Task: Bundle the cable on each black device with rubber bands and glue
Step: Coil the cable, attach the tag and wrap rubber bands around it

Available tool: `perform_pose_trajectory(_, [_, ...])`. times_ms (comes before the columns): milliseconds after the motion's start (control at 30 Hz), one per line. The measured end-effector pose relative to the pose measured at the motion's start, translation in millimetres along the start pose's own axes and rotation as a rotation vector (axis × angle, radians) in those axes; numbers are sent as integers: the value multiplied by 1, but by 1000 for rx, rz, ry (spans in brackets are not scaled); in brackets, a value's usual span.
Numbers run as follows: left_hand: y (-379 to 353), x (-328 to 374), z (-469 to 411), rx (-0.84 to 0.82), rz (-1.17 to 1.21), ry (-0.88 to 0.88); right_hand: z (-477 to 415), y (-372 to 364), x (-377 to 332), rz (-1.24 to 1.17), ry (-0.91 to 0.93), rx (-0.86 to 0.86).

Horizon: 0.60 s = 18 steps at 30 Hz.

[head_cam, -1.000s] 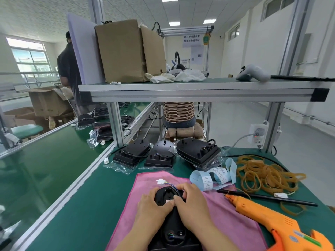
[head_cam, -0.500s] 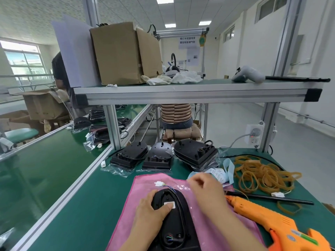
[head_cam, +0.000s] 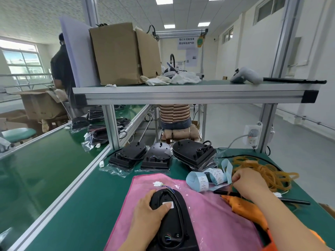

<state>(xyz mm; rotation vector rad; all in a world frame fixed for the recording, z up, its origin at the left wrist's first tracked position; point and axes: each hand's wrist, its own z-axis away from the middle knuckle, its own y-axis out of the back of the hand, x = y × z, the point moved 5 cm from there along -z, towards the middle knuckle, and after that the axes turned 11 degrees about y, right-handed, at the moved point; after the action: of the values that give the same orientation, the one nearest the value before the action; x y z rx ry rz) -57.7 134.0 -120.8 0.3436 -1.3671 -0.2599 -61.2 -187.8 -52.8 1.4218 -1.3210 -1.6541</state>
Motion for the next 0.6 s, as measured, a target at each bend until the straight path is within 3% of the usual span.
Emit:
perform_pose_trajectory(233, [2, 7, 1, -8, -41, -10, 13, 36, -58, -73, 253, 256])
perform_pose_trajectory(367, [18, 36, 7, 202, -86, -157, 33, 28, -112, -421, 438, 40])
perform_pose_trajectory(400, [20, 47, 10, 174, -10, -185, 39, 21, -125, -515, 474, -44])
perform_pose_trajectory(467, [16, 65, 12, -45, 126, -163, 49, 8, -144, -663, 536, -150])
perform_pose_trajectory(533, [10, 74, 15, -296, 211, -98, 54, -1, -156, -754, 568, -174])
perform_pose_trajectory(600, [8, 73, 16, -445, 270, -24, 55, -10, -161, -803, 577, -183])
